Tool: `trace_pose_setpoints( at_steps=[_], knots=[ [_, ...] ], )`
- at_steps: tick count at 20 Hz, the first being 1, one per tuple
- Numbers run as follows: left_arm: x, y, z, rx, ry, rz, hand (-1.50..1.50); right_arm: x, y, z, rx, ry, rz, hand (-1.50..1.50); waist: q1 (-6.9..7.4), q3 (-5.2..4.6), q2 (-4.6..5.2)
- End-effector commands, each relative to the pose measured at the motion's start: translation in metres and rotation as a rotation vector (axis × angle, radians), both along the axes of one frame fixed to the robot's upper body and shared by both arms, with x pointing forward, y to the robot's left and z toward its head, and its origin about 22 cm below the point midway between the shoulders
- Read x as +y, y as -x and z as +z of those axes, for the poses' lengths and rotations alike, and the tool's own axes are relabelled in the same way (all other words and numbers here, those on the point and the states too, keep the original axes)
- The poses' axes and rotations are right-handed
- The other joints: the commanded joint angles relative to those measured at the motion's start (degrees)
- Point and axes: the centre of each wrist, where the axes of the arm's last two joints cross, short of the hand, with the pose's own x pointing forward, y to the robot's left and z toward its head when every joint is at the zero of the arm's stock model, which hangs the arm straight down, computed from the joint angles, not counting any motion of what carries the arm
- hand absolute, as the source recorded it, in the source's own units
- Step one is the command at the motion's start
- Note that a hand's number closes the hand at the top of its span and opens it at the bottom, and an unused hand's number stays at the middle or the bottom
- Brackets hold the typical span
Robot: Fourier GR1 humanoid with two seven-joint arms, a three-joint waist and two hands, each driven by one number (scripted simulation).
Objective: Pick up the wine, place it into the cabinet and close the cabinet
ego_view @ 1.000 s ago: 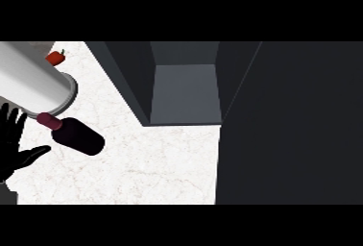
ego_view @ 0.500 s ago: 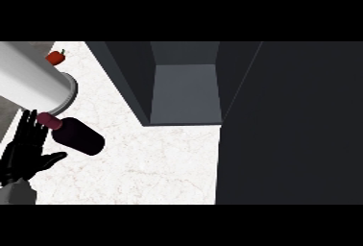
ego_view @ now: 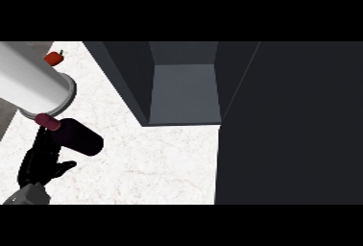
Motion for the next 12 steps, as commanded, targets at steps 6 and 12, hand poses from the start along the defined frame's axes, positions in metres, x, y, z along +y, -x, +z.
trace_pose_setpoints(
  at_steps=[6,12],
  knots=[
    [0.004,0.008,-0.020,-0.019,0.093,0.023,-1.50,0.004,0.024,0.021,-0.065,-0.073,0.026,-1.50,-0.37,-0.09,0.18],
    [-0.014,-0.014,-0.017,-0.046,0.131,0.048,-1.50,0.001,0.026,0.027,-0.071,-0.052,0.047,-1.50,-0.81,-0.16,0.33]
  ],
)
